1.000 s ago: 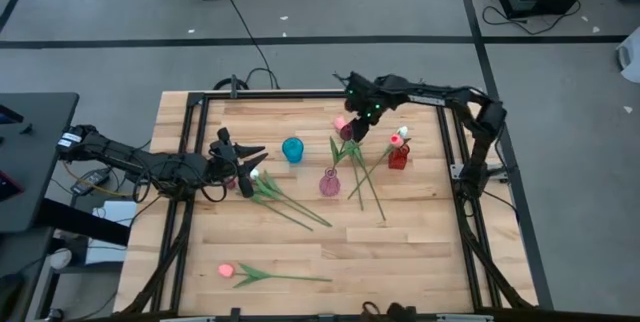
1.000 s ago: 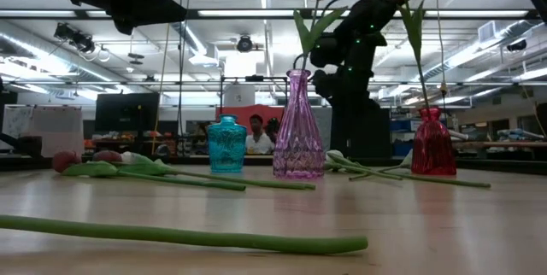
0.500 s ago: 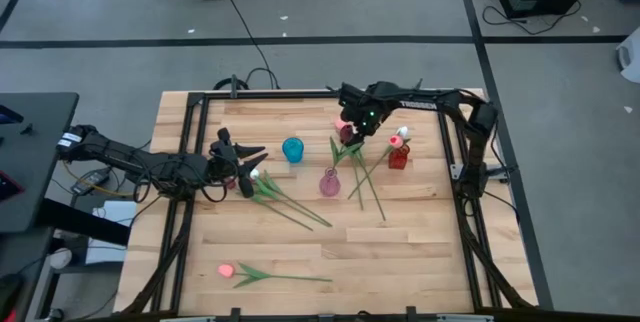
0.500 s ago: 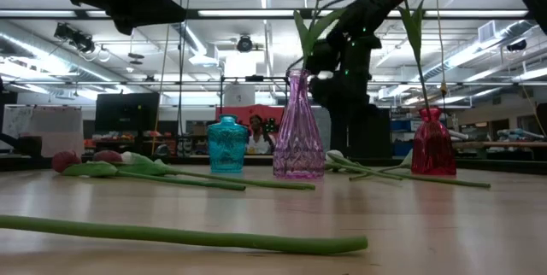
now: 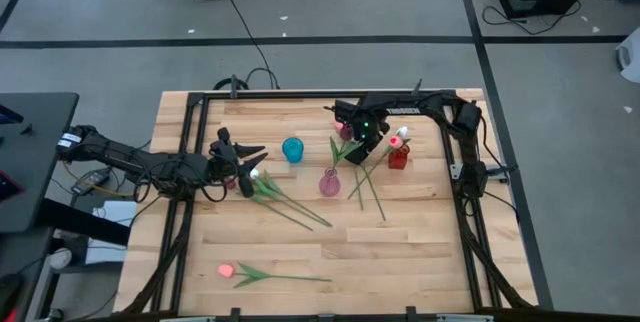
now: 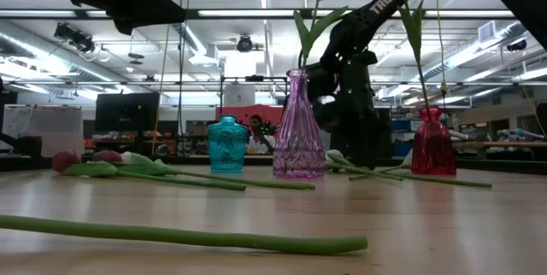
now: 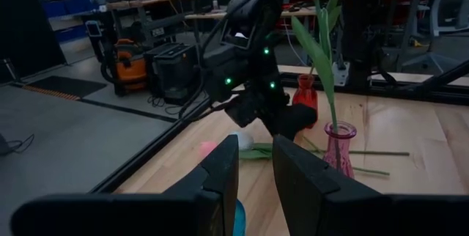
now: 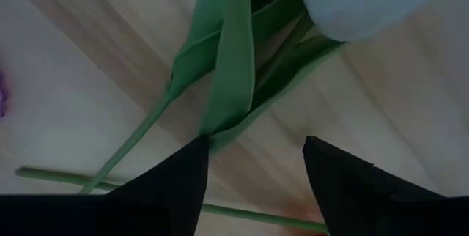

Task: Sort flowers into vase by color
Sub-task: Put the middle white tulip into the blue vase

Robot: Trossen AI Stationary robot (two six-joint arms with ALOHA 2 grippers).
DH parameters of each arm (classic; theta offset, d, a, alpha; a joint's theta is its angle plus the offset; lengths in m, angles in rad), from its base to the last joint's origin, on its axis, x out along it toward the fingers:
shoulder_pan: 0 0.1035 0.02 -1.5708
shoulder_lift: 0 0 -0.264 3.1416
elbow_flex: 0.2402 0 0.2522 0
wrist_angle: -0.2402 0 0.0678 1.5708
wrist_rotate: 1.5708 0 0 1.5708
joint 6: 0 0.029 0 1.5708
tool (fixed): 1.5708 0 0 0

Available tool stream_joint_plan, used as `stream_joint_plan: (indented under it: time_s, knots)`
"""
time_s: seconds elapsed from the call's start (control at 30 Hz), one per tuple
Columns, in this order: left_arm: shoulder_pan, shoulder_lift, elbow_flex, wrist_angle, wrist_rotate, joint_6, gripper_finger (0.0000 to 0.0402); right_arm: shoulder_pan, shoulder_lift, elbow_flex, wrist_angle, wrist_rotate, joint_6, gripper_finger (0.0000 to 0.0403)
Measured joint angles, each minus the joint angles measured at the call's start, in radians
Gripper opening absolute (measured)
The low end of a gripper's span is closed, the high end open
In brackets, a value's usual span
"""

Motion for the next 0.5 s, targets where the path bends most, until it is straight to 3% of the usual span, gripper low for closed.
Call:
stream_joint_plan:
  time_s: [0.5]
  knots:
    - [0.000,0.000,0.000,0.000,0.000,0.001,0.0092,0.050,-0.027,-0.001,-0.032,-0.044,-0.028,0.0219]
